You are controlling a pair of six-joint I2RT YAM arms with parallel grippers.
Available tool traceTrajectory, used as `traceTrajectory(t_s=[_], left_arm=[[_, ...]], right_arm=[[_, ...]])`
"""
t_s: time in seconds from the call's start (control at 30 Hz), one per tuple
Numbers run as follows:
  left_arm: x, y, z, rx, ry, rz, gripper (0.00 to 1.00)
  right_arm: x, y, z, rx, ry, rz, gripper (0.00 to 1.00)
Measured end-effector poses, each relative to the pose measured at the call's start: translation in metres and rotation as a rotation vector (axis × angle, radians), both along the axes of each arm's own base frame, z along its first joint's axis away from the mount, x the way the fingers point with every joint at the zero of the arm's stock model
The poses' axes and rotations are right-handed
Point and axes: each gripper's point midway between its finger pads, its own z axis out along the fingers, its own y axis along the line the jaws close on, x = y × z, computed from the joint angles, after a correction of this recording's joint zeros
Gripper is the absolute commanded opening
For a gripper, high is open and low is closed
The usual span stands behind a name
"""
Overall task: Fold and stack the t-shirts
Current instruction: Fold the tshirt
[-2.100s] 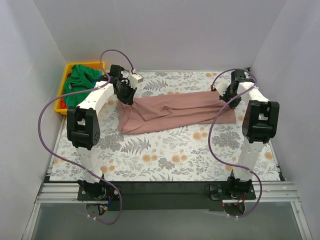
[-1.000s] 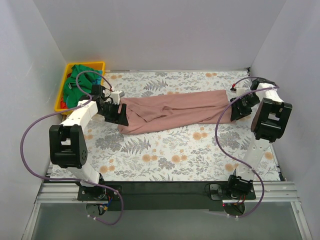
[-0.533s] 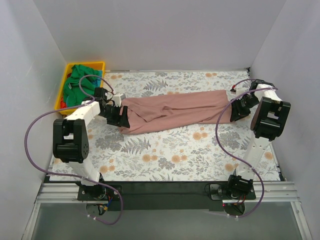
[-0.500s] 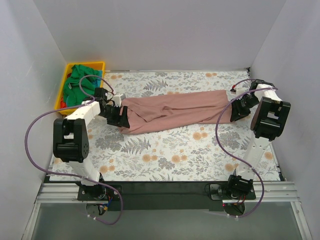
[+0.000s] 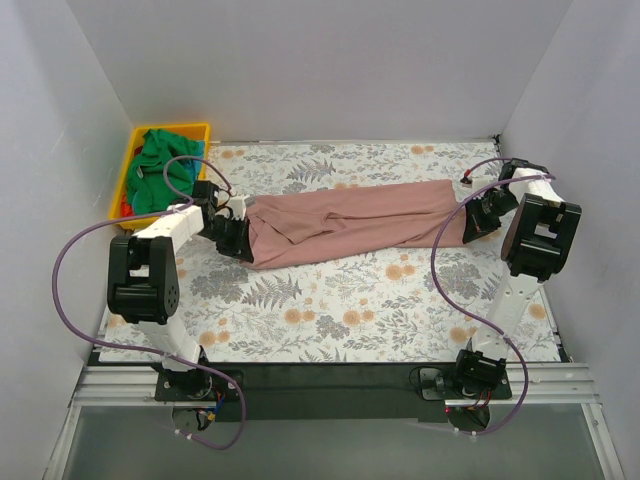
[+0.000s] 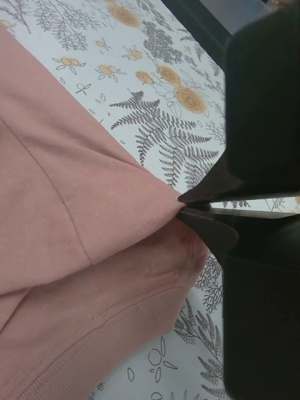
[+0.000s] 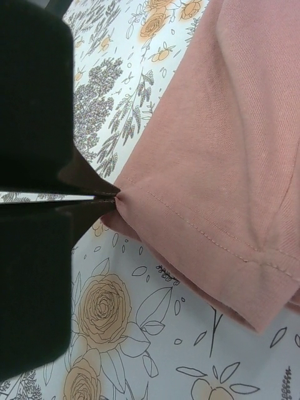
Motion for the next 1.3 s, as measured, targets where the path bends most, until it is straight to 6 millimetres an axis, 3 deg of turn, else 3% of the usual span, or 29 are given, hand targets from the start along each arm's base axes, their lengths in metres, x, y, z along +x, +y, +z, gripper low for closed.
traceTrajectory(t_s=[0.27, 0.43, 0.57, 0.73, 0.93, 0.97, 1.07, 1.1, 1.2, 1.3], left_arm=[[0.006, 0.011, 0.011, 0.033, -0.013, 0.001, 0.00], [0.022, 0.029, 0.029, 0.053, -0.060, 0.029, 0.00], [0.023, 0.043, 0.033, 0.060, -0.059, 0.053, 0.00], [0.011, 0.046, 0.030, 0.068, -0.030, 0.035, 0.00], [-0.027, 0.050, 0.010, 0.090, 0.041, 0.009, 0.00], [-0.034, 0.050, 0.005, 0.094, 0.059, 0.005, 0.01], [-0.053, 0.053, -0.008, 0.106, 0.106, -0.011, 0.23], [-0.059, 0.054, -0.012, 0.116, 0.119, -0.020, 0.35], [-0.072, 0.059, -0.014, 0.141, 0.144, -0.039, 0.43], [-0.071, 0.061, -0.001, 0.149, 0.109, -0.042, 0.43]], right_arm=[[0.000, -0.009, -0.001, -0.049, -0.005, 0.024, 0.01], [0.001, -0.019, 0.004, -0.107, -0.026, 0.063, 0.01], [0.000, -0.026, 0.012, -0.149, -0.048, 0.099, 0.01], [-0.015, -0.027, 0.012, -0.168, -0.041, 0.150, 0.01], [-0.055, -0.019, -0.006, -0.142, 0.040, 0.213, 0.01], [-0.062, -0.017, -0.009, -0.136, 0.057, 0.221, 0.04], [-0.070, -0.016, -0.008, -0.137, 0.068, 0.240, 0.42], [-0.072, -0.018, -0.008, -0.147, 0.070, 0.245, 0.58], [-0.073, -0.022, -0.001, -0.172, 0.060, 0.261, 0.63], [-0.065, -0.025, 0.012, -0.188, 0.025, 0.258, 0.56]])
